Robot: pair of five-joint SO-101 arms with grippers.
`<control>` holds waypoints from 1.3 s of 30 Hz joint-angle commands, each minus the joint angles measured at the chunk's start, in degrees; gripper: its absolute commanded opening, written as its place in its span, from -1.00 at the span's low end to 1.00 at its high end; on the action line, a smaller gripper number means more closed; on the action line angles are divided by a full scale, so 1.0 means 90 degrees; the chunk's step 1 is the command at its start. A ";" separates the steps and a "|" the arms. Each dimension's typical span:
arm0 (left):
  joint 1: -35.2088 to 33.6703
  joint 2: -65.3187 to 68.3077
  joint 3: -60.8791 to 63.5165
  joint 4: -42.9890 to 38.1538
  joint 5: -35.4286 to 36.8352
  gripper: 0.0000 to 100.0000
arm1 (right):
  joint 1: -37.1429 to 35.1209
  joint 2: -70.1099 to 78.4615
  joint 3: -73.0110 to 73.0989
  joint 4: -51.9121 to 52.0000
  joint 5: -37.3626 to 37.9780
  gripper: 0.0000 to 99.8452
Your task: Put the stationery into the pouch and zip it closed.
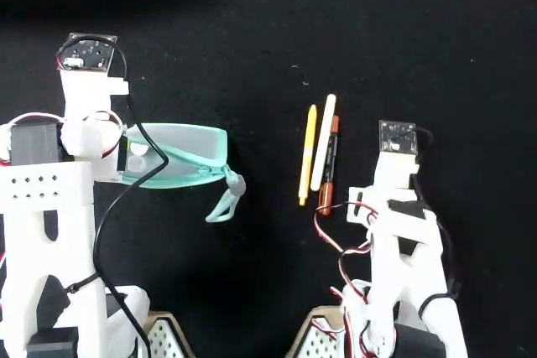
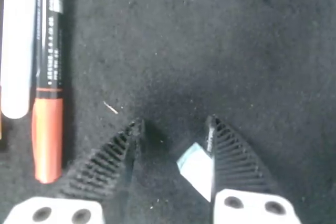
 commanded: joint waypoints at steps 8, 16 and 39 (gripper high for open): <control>-0.0015 0.0068 0.0317 -0.0029 0.0088 -0.94 | -0.0088 -0.0161 0.0015 -0.0088 -0.0059 -0.59; -0.0044 0.0068 0.0317 -0.0039 0.0088 -0.94 | -0.0088 -0.0161 0.0015 -0.0088 -0.0049 -0.60; -0.0015 0.0059 0.0405 -0.0059 0.0098 -0.94 | 0.0225 -0.0112 -0.2203 0.2061 0.1045 -0.60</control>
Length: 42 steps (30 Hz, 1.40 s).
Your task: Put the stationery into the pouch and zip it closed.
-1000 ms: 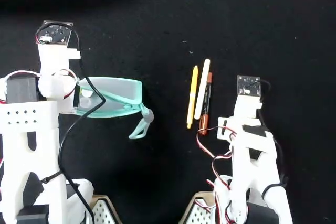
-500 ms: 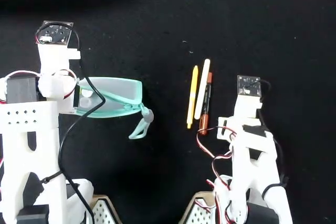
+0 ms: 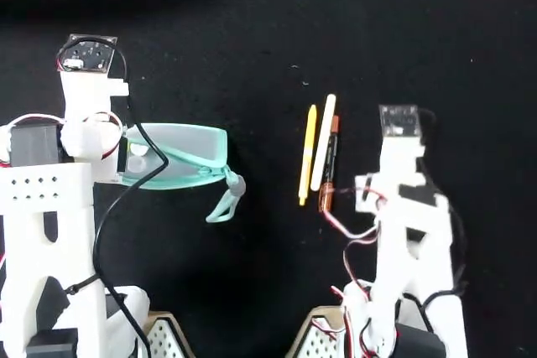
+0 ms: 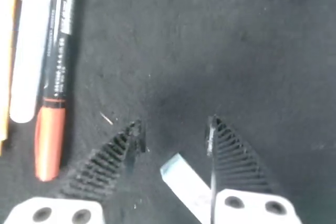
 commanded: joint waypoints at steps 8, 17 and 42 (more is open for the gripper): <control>-0.0024 0.0039 0.0337 -0.0059 0.0098 -0.94 | 0.0117 -0.0112 -0.2408 0.2491 0.0479 -0.60; -0.0024 0.0029 0.0337 -0.0059 0.0098 -0.94 | 0.0117 -0.0103 -0.2046 0.2549 0.0977 -0.95; -0.0015 0.0068 0.0337 -0.0059 0.0078 -0.94 | 0.0322 0.3267 -0.3004 0.2891 0.4552 -0.53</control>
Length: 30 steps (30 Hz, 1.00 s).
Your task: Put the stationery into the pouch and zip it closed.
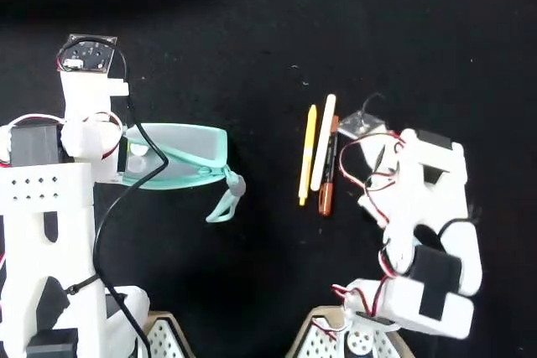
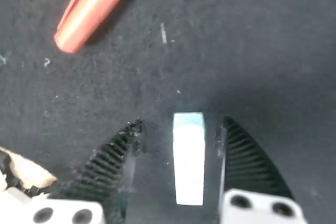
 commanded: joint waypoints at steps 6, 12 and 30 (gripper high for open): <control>-0.0044 0.0088 0.0337 -0.0059 0.0068 -0.94 | 0.0078 0.0982 -0.0376 -0.0752 0.0176 -0.53; -0.0034 0.0088 0.0337 -0.0059 0.0078 -0.94 | 0.0430 0.1363 -0.1040 -0.0781 0.0107 -0.99; -0.0024 0.0088 0.0337 -0.0059 0.0078 -0.94 | 0.1074 0.1402 -0.2515 -0.0781 -0.1748 -0.74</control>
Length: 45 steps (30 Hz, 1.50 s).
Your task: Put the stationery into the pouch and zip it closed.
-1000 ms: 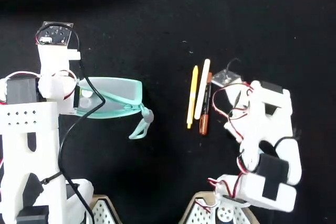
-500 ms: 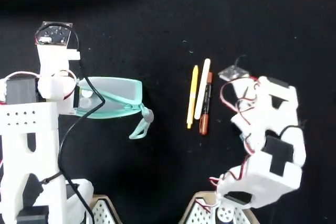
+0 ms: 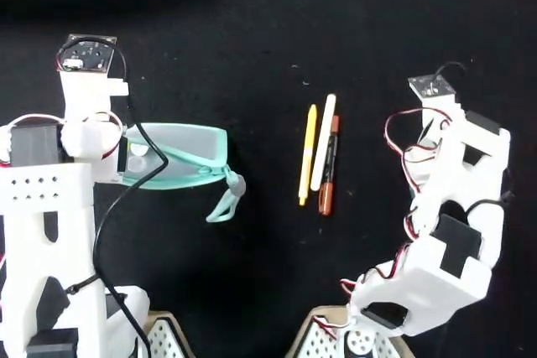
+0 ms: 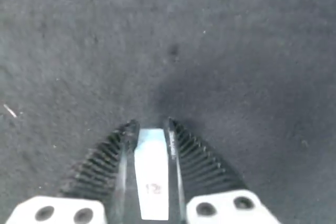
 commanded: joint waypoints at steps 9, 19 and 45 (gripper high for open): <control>-0.0044 0.0088 0.0337 -0.0049 0.0049 -0.94 | -0.0059 0.0093 -0.0171 -0.0020 0.0010 -0.47; -0.0024 0.0088 0.0337 -0.0049 0.0049 -0.94 | 0.0020 0.1587 -0.0952 -0.0117 0.0322 -0.68; -0.0024 0.0098 0.0357 -0.0137 0.0059 -0.94 | -0.0557 -0.2320 0.2515 -0.1114 0.0166 -0.79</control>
